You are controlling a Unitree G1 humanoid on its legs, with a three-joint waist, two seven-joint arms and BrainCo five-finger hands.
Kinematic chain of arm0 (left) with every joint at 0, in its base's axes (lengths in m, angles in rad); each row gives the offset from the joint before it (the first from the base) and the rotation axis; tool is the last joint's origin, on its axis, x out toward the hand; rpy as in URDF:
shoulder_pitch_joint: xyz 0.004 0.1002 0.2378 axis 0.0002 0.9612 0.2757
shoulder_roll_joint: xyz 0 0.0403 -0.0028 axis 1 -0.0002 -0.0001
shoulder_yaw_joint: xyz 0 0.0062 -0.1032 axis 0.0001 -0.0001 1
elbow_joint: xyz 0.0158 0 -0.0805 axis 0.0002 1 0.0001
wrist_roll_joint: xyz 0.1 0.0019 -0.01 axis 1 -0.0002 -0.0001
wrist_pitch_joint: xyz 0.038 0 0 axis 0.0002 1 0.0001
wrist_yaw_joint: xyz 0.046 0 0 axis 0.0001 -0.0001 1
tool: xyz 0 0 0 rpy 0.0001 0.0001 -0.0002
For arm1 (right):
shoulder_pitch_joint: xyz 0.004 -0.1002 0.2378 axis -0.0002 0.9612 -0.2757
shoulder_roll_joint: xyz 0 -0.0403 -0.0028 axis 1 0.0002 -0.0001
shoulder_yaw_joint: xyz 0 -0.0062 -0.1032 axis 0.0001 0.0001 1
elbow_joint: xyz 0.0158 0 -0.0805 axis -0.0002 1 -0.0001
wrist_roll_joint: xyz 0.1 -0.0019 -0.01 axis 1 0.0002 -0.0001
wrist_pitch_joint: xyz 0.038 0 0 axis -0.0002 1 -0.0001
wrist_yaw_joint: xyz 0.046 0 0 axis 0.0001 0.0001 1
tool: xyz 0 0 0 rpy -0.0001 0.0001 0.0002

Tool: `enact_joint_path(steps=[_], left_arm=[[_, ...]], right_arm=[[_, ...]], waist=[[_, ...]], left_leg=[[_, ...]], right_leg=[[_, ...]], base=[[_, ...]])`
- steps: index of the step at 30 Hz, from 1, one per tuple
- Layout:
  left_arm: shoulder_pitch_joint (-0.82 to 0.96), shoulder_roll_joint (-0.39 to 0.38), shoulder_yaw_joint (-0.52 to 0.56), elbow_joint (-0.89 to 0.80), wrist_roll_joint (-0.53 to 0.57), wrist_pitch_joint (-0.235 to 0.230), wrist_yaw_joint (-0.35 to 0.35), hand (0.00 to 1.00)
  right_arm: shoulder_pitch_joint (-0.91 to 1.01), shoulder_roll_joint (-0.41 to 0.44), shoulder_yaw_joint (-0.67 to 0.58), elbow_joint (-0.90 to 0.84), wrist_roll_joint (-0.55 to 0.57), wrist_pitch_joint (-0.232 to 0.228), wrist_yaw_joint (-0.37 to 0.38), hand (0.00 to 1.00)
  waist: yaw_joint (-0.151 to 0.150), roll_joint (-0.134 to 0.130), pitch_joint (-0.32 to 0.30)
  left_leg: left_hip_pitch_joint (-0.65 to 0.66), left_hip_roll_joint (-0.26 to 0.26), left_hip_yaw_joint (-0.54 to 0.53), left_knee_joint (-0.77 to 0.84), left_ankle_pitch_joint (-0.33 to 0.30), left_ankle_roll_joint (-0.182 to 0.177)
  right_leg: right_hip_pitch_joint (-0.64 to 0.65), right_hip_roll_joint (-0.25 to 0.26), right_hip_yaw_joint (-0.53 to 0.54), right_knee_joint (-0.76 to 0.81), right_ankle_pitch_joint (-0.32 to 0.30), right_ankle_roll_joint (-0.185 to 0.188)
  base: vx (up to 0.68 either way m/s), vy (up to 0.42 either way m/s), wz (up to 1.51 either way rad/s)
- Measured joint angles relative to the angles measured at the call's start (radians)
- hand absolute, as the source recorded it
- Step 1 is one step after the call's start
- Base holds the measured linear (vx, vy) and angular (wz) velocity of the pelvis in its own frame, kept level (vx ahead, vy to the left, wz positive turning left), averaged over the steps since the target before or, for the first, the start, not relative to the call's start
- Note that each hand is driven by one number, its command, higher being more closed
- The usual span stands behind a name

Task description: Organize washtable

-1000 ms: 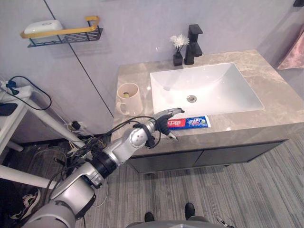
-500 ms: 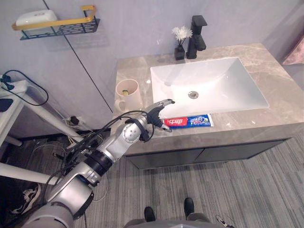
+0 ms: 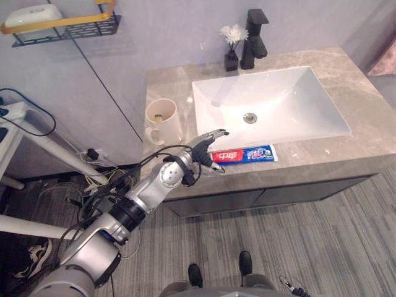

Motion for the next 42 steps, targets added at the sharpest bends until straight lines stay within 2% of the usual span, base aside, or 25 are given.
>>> enact_joint_path(steps=[10,17,26,37,42], left_arm=[[0.028,-0.008,-0.002,0.001,-0.005,0.002,0.007,1.00],[0.010,-0.019,0.032,0.008,-0.005,0.016,0.029,1.00],[-0.011,-0.049,0.028,0.037,0.002,0.014,0.029,1.00],[-0.026,-0.041,0.018,0.025,0.002,0.017,0.031,1.00],[-0.026,-0.015,-0.049,-0.109,0.002,0.015,0.011,1.00]], right_arm=[[0.000,0.004,0.007,-0.004,0.000,-0.002,0.000,0.00],[0.000,0.006,0.027,-0.033,0.001,-0.003,0.000,0.00],[0.000,0.006,0.042,-0.035,0.001,-0.004,-0.001,0.00],[0.001,0.005,0.078,-0.048,0.012,-0.013,-0.001,0.00],[0.062,0.016,0.133,-0.237,0.058,-0.031,0.002,0.00]], waist=[[-0.002,-0.002,0.006],[-0.020,0.009,0.021],[-0.018,0.010,0.021],[-0.018,0.009,0.019],[-0.012,0.004,0.015]], left_leg=[[0.000,-0.003,0.000,-0.001,-0.001,0.001],[0.002,-0.002,0.001,-0.007,-0.001,0.000],[0.005,-0.004,0.000,-0.008,-0.003,0.003],[0.004,-0.004,0.001,-0.007,-0.003,0.003],[0.004,-0.004,0.013,-0.004,-0.004,0.005]], right_leg=[[-0.001,-0.002,-0.002,0.000,0.001,0.001],[-0.002,0.000,-0.002,0.000,0.001,0.001],[0.000,-0.001,-0.005,0.000,0.001,0.001],[-0.001,-0.002,-0.001,0.000,0.001,0.001],[-0.007,-0.001,0.023,0.000,0.011,0.012]], base=[[0.00,0.000,0.00],[0.00,0.000,0.00],[0.00,0.000,0.00],[0.00,0.000,0.00],[-0.01,0.010,-0.07]])
